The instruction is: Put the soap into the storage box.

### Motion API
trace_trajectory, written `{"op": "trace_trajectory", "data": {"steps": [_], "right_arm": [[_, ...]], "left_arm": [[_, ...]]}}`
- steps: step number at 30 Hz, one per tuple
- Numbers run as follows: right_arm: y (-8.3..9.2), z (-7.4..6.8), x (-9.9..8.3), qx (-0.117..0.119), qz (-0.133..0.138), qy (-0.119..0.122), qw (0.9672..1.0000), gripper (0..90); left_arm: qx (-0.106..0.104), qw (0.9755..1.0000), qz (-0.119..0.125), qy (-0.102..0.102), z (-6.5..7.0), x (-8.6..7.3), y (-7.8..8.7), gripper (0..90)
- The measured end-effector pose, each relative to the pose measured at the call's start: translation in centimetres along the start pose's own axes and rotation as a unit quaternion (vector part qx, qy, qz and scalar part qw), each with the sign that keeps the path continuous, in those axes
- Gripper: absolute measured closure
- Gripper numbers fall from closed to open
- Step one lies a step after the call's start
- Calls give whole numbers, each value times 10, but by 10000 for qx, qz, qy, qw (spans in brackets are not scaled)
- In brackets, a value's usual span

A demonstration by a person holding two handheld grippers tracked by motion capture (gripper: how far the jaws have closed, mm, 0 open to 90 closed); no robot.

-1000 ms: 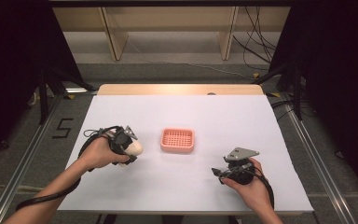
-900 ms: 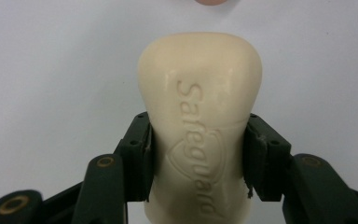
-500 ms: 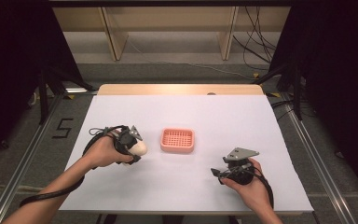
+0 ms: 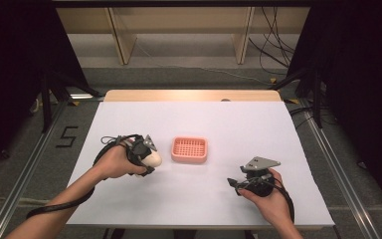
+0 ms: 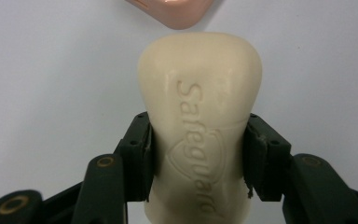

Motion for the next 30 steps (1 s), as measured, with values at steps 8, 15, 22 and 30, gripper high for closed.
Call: {"op": "trace_trajectory", "data": {"steps": [8, 15, 22, 30], "right_arm": [[0, 3, 0, -53, 62, 22, 10000, 355], [1, 4, -1, -1, 33, 1, 10000, 355], [2, 3, -3, -40, 15, -167, 9999, 355], [4, 2, -5, -4, -14, -182, 9998, 355]], "left_arm": [[-45, 9999, -39, -119, 3, 4, -2, 499], [-148, 9996, -159, -159, 6, 8, -6, 499], [-108, 9993, -189, -318, 9, 15, -7, 499], [-166, 9981, -352, -487, 12, 17, -9, 499]]}}
Point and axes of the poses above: each handheld gripper's, and its own axes: y roughly backward along the jaws, x roughly out of its top, z roughly to its right, the point moved 10 cm from there along -y, roughly forward along the jaws, and after that the axes turned 8 degrees about -x, right-handed, at the moved point
